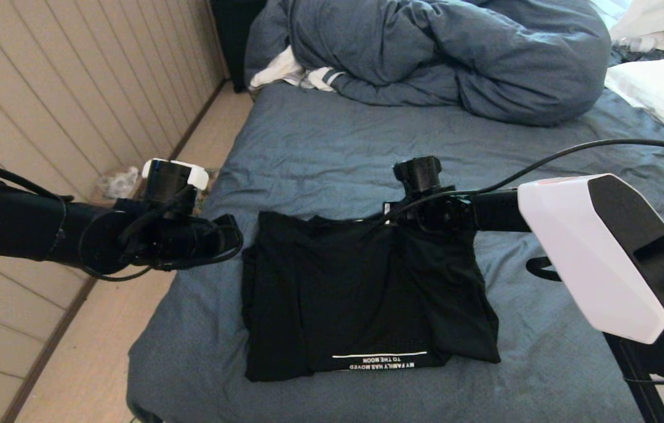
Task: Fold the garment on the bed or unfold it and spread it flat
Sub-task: Fold the black T-shirt
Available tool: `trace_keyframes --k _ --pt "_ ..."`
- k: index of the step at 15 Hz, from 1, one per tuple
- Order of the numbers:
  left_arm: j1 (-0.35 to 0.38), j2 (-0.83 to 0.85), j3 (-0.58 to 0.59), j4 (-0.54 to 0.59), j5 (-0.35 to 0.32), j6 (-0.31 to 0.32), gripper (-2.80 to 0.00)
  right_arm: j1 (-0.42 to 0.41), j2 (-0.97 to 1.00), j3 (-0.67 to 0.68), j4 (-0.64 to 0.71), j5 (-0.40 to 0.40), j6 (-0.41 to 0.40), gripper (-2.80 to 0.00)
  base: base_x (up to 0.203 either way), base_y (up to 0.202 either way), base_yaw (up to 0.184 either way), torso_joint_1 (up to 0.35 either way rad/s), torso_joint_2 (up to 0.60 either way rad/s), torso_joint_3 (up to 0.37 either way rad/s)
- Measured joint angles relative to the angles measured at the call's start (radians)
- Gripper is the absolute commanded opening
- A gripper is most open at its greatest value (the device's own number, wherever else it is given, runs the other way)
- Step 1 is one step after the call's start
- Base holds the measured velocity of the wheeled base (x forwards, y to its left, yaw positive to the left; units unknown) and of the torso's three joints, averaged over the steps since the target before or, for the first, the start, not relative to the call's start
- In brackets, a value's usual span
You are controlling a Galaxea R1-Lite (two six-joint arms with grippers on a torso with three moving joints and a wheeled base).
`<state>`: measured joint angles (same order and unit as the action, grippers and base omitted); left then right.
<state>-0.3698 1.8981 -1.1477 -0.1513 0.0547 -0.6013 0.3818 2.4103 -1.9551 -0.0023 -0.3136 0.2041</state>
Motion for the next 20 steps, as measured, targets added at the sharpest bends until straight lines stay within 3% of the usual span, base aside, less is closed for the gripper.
trace_keyframes --k 4,6,8,10,12,14,16,17,20 --pt "-0.001 0.015 0.001 -0.02 0.003 0.0 -2.8 -0.006 0.013 -0.002 -0.139 -0.064 0.0 -2.8 0.0 0.0 0.0 0.0 0.0 0.0" --pt "-0.001 0.017 0.001 -0.02 0.003 -0.001 -2.8 -0.008 0.002 -0.002 -0.141 -0.072 0.0 -2.8 0.0 0.0 0.0 0.0 0.0 0.0" --pt "-0.001 0.011 0.002 -0.018 0.003 0.0 -2.8 -0.012 -0.048 0.006 -0.097 -0.071 0.001 -2.8 0.0 0.0 0.0 0.0 0.0 0.0" --pt "0.001 -0.008 0.002 -0.003 -0.01 0.003 -2.8 -0.038 -0.124 0.019 0.039 -0.051 0.029 -2.8 0.0 0.0 0.0 0.0 0.0 0.0" --pt "0.001 -0.035 0.002 0.025 -0.056 0.007 -2.8 -0.099 -0.207 0.041 0.251 0.036 0.09 -2.8 0.0 0.0 0.0 0.0 0.0 0.0" --pt "0.001 -0.053 -0.002 0.106 -0.122 0.011 -2.8 -0.202 -0.285 0.097 0.458 0.23 0.118 -2.8 0.0 0.0 0.0 0.0 0.0 0.0" --pt "-0.002 -0.06 -0.002 0.16 -0.174 0.012 -2.8 -0.299 -0.341 0.197 0.585 0.416 0.093 -2.8 0.0 0.0 0.0 0.0 0.0 0.0" --pt "-0.009 -0.06 -0.001 0.164 -0.179 0.012 -2.8 -0.333 -0.361 0.253 0.605 0.481 0.068 0.0 0.0 0.0 0.0 0.0 0.0 0.0" --pt "-0.021 -0.056 0.001 0.164 -0.18 0.013 -2.8 -0.39 -0.405 0.385 0.591 0.565 -0.023 0.0 0.0 0.0 0.0 0.0 0.0 0.0"
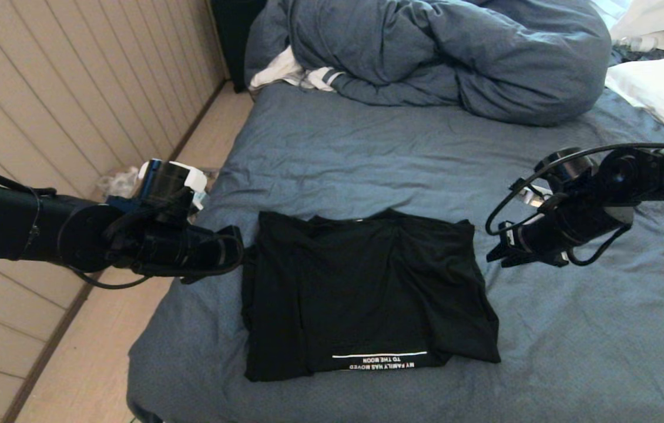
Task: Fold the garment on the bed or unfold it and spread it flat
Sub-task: Fold the black T-shirt
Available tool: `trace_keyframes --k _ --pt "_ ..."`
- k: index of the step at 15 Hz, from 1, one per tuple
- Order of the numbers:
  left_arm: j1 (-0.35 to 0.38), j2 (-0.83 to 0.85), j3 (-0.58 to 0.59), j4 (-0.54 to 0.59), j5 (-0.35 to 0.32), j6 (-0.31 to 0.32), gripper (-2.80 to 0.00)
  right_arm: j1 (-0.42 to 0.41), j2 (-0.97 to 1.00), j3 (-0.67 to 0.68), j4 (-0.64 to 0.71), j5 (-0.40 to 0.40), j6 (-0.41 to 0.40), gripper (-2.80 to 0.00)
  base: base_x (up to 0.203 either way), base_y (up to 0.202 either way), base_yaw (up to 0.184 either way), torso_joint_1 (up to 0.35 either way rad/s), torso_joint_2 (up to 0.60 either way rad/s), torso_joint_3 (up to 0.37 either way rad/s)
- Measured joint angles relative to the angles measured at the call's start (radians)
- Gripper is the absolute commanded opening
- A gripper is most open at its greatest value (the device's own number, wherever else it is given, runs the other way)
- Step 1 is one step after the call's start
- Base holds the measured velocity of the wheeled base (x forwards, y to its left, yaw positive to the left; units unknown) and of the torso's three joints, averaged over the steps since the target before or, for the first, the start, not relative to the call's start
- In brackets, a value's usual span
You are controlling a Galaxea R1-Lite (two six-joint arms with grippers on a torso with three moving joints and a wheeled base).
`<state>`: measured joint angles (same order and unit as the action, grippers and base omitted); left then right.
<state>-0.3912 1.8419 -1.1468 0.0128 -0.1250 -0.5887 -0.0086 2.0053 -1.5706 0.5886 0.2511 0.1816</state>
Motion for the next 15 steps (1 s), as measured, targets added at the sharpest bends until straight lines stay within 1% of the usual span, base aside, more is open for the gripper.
trace_keyframes --k 2,3,5,7,9,10,12,15 --pt "-0.004 0.006 0.001 0.0 0.001 0.003 -2.8 -0.01 -0.015 0.062 -0.003 0.036 -0.057 0.0 0.0 0.0 0.0 0.0 0.0 0.0" --pt "-0.006 0.012 0.009 0.0 0.002 0.007 -2.8 -0.009 -0.016 0.084 -0.006 0.04 -0.064 0.0 0.0 0.0 0.0 0.0 0.0 0.0" --pt "-0.009 0.037 0.026 -0.011 0.008 0.044 -2.8 -0.004 -0.02 0.119 -0.046 0.042 -0.066 0.0 0.0 0.0 0.0 0.0 0.0 0.0" --pt "-0.01 0.068 0.046 -0.041 0.013 0.09 -2.8 -0.004 -0.03 0.157 -0.114 0.042 -0.066 0.0 0.0 0.0 0.0 0.0 0.0 0.0" --pt "-0.01 0.103 0.054 -0.082 0.016 0.124 -2.8 -0.004 -0.037 0.18 -0.144 0.042 -0.067 0.0 0.0 0.0 0.0 0.0 0.0 0.0" --pt "-0.01 0.122 0.054 -0.097 0.017 0.128 0.0 -0.004 -0.04 0.185 -0.146 0.042 -0.067 0.0 0.0 0.0 0.0 0.0 0.0 0.0" --pt "-0.01 0.151 0.041 -0.101 0.018 0.131 0.0 -0.005 -0.047 0.189 -0.147 0.043 -0.067 0.0 0.0 0.0 0.0 0.0 0.0 0.0" --pt "-0.01 0.149 0.039 -0.105 0.016 0.131 0.0 -0.006 -0.054 0.196 -0.148 0.043 -0.069 0.0 0.0 0.0 0.0 0.0 0.0 0.0"
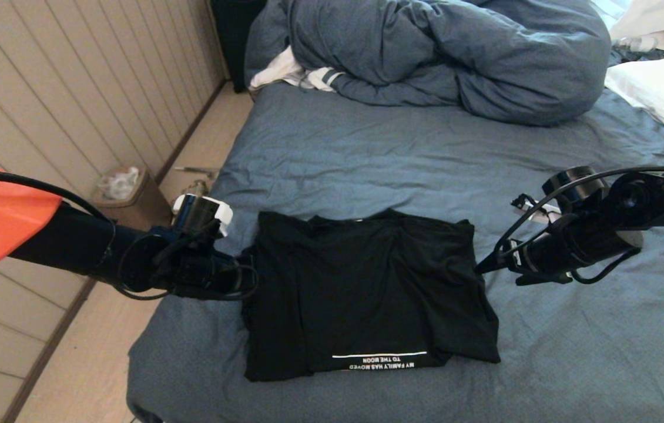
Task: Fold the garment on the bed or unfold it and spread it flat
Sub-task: Fold the black T-shirt
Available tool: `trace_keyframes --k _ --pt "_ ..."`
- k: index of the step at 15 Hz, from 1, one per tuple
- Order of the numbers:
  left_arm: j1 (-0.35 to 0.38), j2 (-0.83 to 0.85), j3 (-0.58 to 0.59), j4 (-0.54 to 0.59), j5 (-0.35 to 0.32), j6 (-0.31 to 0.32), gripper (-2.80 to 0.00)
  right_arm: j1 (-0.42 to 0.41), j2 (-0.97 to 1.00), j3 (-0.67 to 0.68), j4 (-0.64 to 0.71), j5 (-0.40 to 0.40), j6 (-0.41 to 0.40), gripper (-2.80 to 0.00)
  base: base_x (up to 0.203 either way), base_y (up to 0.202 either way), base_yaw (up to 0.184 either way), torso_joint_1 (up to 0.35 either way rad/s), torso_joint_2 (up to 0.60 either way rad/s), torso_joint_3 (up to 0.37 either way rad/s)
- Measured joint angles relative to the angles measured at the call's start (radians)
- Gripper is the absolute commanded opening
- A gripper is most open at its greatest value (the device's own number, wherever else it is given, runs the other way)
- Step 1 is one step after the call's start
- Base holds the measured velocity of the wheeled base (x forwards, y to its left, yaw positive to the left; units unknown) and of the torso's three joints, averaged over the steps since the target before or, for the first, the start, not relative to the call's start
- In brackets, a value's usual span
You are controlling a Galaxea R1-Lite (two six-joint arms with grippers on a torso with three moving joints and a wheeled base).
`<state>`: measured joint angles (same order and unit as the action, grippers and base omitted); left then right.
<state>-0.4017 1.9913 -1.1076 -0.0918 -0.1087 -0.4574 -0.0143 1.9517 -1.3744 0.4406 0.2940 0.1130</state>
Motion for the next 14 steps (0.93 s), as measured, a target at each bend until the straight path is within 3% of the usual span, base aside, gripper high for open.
trace_keyframes --k 6,12,14 --pt "-0.009 -0.03 0.017 -0.004 -0.003 0.0 0.0 0.002 0.003 0.011 0.0 -0.001 -0.001 0.0 0.0 0.0 0.0 0.0 0.0 0.0" --pt "-0.102 -0.05 -0.004 -0.004 -0.001 0.0 0.0 0.002 0.003 0.011 0.0 -0.001 -0.001 0.0 0.0 0.0 0.0 0.0 0.0 0.0" --pt "-0.135 -0.034 -0.021 -0.004 0.037 0.0 0.0 0.002 0.003 0.011 -0.001 -0.001 -0.001 0.0 0.0 0.0 0.0 0.0 0.0 0.0"
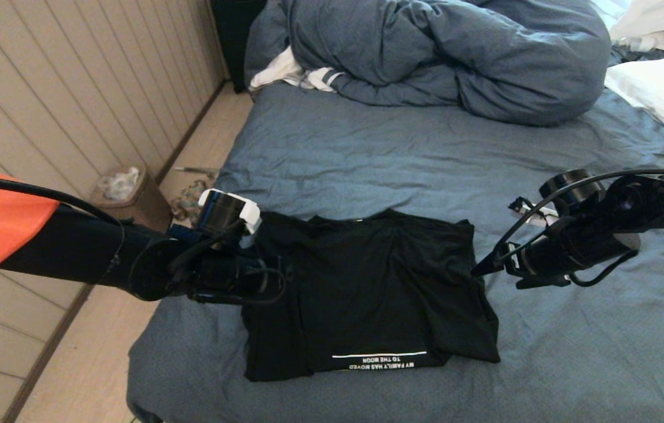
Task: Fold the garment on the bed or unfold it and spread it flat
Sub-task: Fold the black T-shirt
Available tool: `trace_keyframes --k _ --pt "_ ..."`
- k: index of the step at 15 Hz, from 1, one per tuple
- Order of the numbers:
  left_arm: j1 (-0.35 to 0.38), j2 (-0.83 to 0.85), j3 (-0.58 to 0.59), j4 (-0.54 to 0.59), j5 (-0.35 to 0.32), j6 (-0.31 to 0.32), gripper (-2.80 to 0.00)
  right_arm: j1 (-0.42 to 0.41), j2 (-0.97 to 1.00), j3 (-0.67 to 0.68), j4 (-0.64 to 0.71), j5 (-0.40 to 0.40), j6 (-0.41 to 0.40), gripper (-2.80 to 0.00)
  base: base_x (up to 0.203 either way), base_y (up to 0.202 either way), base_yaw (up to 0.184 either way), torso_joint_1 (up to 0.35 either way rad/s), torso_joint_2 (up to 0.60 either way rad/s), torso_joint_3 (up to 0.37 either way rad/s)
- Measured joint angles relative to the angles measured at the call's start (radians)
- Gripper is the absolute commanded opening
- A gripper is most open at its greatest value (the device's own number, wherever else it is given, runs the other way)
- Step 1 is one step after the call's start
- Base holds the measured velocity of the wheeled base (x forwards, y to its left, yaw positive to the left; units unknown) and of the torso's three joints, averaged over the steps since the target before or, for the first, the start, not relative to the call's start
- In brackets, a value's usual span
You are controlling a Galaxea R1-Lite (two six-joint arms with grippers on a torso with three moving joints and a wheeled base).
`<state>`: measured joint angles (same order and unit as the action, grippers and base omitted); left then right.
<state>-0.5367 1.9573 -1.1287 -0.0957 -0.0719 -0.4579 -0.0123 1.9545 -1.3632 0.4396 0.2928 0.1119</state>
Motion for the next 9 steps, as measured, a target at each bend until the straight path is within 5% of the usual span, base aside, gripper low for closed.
trace_keyframes --k 2,9 --pt "-0.016 0.014 -0.026 0.0 0.063 -0.002 0.0 0.0 0.0 0.001 0.0 0.0 0.0 0.0 0.0 0.0 0.0 0.0 0.0 0.0" --pt "0.003 0.074 -0.007 0.0 0.078 0.069 0.0 0.005 0.007 0.01 0.0 0.0 0.0 0.0 0.0 0.0 0.0 0.0 0.0 0.0"
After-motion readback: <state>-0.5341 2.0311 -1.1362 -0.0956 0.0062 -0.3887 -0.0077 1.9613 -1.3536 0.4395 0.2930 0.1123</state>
